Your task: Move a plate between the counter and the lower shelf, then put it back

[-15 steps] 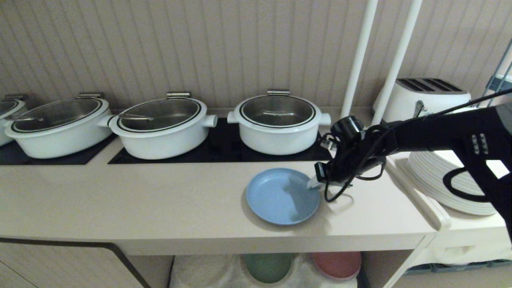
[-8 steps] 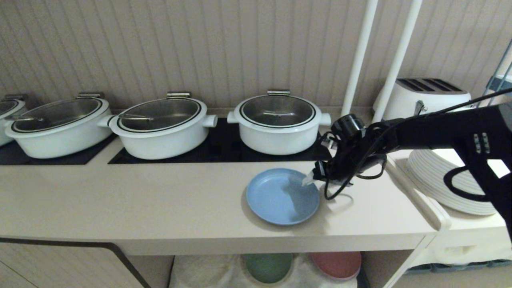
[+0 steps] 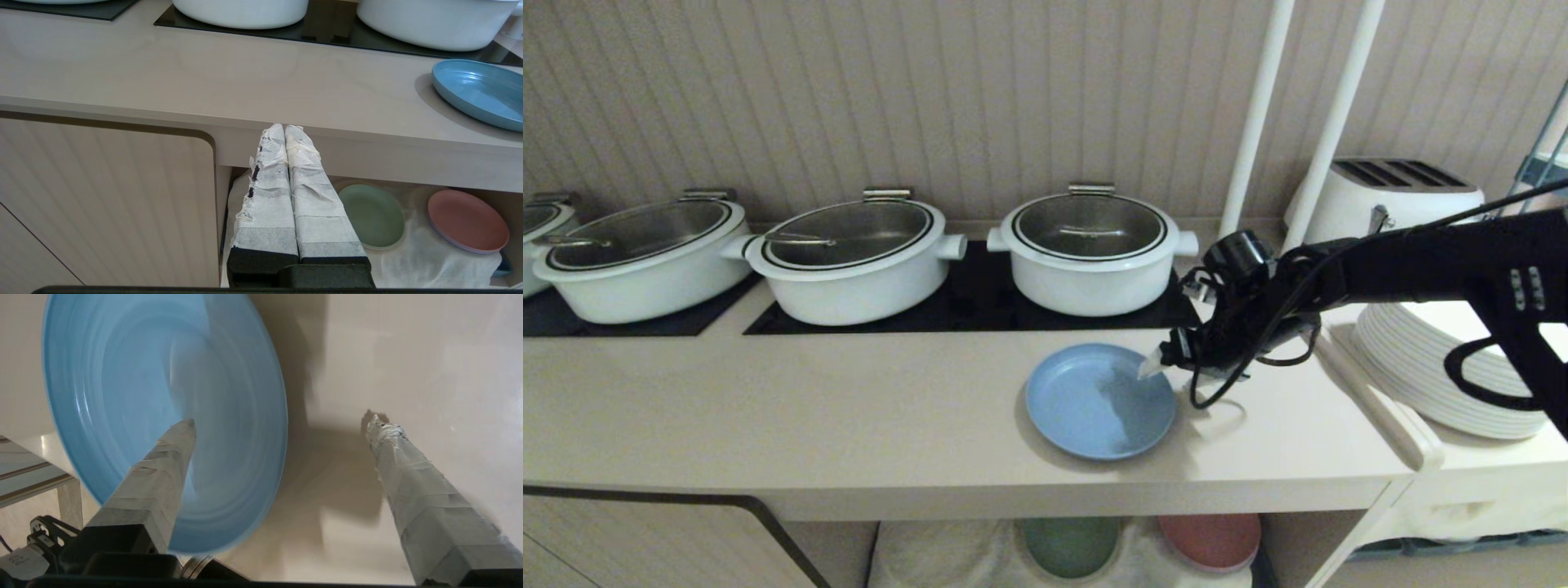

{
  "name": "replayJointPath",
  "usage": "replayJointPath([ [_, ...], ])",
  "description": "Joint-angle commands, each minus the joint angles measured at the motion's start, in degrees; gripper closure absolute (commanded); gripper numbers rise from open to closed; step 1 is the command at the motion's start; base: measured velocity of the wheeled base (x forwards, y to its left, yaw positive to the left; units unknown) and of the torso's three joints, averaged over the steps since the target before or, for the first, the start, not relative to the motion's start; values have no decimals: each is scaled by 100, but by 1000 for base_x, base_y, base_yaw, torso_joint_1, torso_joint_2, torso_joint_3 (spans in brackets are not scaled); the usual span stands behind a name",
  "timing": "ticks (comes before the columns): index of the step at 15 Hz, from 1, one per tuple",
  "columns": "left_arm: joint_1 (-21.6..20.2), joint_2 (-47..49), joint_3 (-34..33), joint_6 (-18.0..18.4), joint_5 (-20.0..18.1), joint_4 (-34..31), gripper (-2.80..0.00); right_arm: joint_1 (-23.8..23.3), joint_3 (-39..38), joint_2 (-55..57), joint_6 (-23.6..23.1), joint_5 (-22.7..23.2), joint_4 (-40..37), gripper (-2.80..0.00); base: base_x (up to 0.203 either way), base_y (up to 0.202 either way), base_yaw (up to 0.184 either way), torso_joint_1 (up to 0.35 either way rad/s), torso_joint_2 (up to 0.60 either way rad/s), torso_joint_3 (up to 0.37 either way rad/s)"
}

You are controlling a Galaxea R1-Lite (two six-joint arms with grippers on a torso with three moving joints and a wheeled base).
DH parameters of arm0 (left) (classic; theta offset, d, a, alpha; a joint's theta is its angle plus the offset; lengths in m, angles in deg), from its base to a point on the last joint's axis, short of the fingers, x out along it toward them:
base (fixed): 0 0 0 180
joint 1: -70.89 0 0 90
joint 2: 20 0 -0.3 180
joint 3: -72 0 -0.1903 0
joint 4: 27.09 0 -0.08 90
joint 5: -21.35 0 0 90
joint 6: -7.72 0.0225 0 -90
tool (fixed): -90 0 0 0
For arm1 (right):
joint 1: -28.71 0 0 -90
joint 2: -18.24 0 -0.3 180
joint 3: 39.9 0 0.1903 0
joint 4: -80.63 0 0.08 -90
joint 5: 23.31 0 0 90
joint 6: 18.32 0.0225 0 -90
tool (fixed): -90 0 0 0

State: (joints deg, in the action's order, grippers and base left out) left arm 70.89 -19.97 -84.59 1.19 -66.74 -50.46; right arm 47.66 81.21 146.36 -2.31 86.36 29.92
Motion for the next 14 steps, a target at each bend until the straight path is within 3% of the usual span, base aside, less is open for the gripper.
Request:
replayJointPath([
  [1,0,-2,-5,-6,3,0,0,3,-141,-209,8,11,-13,-280,0,0,0,0,0,0],
  [4,0,-2,-5,-6,3,0,0,3,-410,-454,0,11,-7,-280,0,0,0,0,0,0],
  [5,0,-2,-4,-6,3,0,0,3,-519,-549,-3,11,0,0,0,0,0,0,0,0],
  [14,0,-2,1,-6,3,0,0,3,-1264,-1506,77,-130,-7,0,0,0,0,0,0,0],
])
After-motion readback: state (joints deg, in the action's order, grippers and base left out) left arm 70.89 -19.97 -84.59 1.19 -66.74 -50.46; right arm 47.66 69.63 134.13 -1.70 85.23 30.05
